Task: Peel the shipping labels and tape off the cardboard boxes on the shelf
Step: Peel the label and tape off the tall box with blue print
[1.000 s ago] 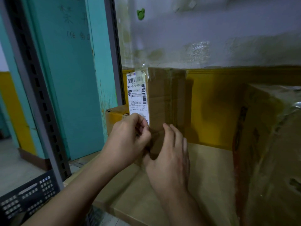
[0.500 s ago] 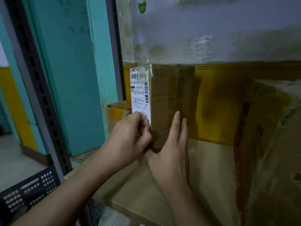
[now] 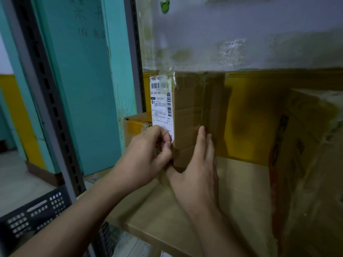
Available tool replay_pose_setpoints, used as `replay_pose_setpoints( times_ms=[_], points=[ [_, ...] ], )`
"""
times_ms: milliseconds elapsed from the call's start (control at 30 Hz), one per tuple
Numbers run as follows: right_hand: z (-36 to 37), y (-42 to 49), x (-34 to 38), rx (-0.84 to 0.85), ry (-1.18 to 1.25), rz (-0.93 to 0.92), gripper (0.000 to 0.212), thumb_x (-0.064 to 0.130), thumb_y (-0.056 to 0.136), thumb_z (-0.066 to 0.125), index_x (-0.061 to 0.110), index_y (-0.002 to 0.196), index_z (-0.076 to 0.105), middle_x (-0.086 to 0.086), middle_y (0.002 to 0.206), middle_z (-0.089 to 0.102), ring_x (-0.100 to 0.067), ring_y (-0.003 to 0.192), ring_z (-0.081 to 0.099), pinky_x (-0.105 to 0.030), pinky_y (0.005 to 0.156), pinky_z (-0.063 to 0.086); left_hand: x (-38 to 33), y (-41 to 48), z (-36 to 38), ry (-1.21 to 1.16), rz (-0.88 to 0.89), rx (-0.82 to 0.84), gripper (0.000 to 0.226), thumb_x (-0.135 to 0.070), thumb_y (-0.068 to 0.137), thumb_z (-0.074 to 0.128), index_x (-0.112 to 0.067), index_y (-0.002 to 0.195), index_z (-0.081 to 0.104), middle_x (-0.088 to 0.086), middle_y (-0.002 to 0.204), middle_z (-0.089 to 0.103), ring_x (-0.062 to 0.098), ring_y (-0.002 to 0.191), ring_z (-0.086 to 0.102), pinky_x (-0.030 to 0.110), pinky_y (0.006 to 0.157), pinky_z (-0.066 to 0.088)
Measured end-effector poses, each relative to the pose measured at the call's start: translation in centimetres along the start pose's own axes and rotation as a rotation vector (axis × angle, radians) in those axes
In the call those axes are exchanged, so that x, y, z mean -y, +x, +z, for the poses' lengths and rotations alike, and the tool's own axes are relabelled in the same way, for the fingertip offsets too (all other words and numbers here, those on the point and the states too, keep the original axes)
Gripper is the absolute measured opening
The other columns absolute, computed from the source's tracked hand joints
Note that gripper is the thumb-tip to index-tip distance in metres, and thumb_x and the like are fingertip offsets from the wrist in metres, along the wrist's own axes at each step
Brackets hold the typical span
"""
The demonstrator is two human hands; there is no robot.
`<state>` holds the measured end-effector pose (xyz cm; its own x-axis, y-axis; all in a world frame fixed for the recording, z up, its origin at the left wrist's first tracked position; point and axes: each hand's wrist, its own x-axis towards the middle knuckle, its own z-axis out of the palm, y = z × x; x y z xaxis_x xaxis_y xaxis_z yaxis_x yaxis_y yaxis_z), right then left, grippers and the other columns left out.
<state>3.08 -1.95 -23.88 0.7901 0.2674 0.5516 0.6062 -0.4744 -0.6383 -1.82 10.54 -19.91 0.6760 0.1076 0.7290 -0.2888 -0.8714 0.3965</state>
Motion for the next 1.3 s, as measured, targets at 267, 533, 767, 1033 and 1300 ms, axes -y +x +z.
replay_pose_setpoints(
  times_ms=[267,533,767,1033,1300],
  points=[
    [0.1,0.0,-0.1,-0.029,-0.006,0.008,0.109,0.057,0.08,0.065,0.037,0.15,-0.017,0.008,0.161,-0.003,-0.018,0.148,0.008,-0.039,0.113,0.03,0.3,-1.0,-0.2,-0.044,0.005,-0.045,0.011,-0.018,0.091,0.067,-0.024,0.095,0.059,-0.012,0.088,0.063,0.009,0.083,0.064,0.03,0.074,0.054],
    [0.1,0.0,-0.2,-0.043,-0.01,0.005,0.108,0.054,0.08,0.067,0.035,0.152,-0.01,0.007,0.162,0.003,-0.019,0.147,0.015,-0.039,0.111,0.032,-0.6,-0.3,-0.1,0.025,-0.034,-0.102,0.009,-0.021,0.085,0.076,-0.021,0.082,0.068,-0.016,0.076,0.067,0.002,0.079,0.064,0.023,0.072,0.05],
    [0.0,0.1,-0.2,-0.042,-0.032,0.017,0.106,0.053,0.08,0.068,0.034,0.153,-0.008,0.006,0.162,0.005,-0.019,0.146,0.016,-0.039,0.11,0.031,-0.7,0.3,-0.4,0.073,-0.005,-0.019,0.011,-0.02,0.09,0.068,-0.026,0.084,0.063,-0.016,0.077,0.063,-0.001,0.082,0.059,0.009,0.068,0.044],
    [0.1,0.0,0.0,-0.059,-0.038,0.008,0.105,0.05,0.078,0.071,0.031,0.154,0.001,0.003,0.161,0.013,-0.021,0.143,0.021,-0.039,0.108,0.034,-0.4,1.1,-1.6,0.182,0.095,0.108,0.007,-0.023,0.094,0.061,-0.024,0.087,0.059,-0.018,0.077,0.057,-0.003,0.076,0.054,0.013,0.065,0.04],
    [0.1,-0.1,0.0,-0.104,-0.055,0.012,0.105,0.055,0.076,0.071,0.028,0.154,0.007,0.002,0.158,0.019,-0.022,0.14,0.025,-0.041,0.105,0.036,-0.4,1.3,-1.3,0.34,0.153,0.105,0.01,-0.024,0.093,0.058,-0.025,0.086,0.051,-0.014,0.077,0.052,0.005,0.07,0.044,0.012,0.065,0.03]
  ],
)
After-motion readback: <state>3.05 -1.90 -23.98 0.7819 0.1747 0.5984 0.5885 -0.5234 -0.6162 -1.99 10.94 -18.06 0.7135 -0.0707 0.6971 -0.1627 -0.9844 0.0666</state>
